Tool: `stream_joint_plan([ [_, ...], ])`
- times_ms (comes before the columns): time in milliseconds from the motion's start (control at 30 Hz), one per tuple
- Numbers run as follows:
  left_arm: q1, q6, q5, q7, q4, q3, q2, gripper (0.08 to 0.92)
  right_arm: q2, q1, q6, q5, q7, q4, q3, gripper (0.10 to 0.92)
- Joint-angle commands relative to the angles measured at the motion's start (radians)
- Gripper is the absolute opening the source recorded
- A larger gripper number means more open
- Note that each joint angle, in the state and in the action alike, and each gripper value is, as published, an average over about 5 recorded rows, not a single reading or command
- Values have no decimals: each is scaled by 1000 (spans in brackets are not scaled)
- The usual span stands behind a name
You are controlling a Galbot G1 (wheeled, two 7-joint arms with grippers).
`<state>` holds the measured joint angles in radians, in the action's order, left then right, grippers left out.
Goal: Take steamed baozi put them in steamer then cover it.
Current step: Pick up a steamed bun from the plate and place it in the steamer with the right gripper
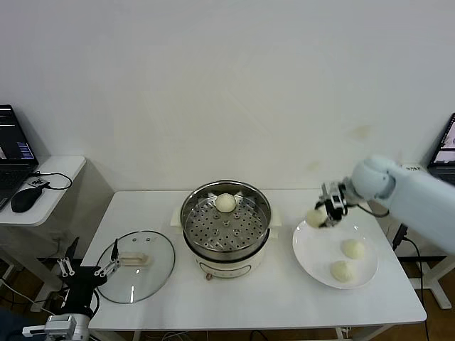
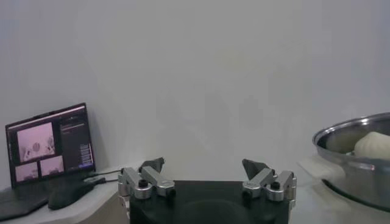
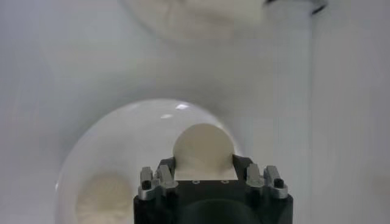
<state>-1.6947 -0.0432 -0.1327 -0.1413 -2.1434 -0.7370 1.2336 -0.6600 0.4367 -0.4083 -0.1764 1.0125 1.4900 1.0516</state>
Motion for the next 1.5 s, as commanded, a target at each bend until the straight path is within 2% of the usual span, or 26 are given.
stream_joint_plan([
  [33, 5, 1, -6, 0, -6, -3, 1, 823, -187, 301, -112, -269, -40, 75, 174, 602],
  [300, 12, 3, -8, 1, -14, -13, 13, 823, -431, 201, -205, -373, -115, -8, 195, 610],
  [633, 11, 1, -11, 1, -25, -28, 19, 823, -630, 40, -227, -345, -170, -188, 185, 610],
  [1067, 9, -2, -11, 1, -33, -34, 28, 823, -720, -56, -208, -244, -178, -347, 155, 611],
  [1500, 12, -1, -7, 1, -46, -24, 35, 823, -714, -79, -191, -239, -209, -371, 126, 619],
])
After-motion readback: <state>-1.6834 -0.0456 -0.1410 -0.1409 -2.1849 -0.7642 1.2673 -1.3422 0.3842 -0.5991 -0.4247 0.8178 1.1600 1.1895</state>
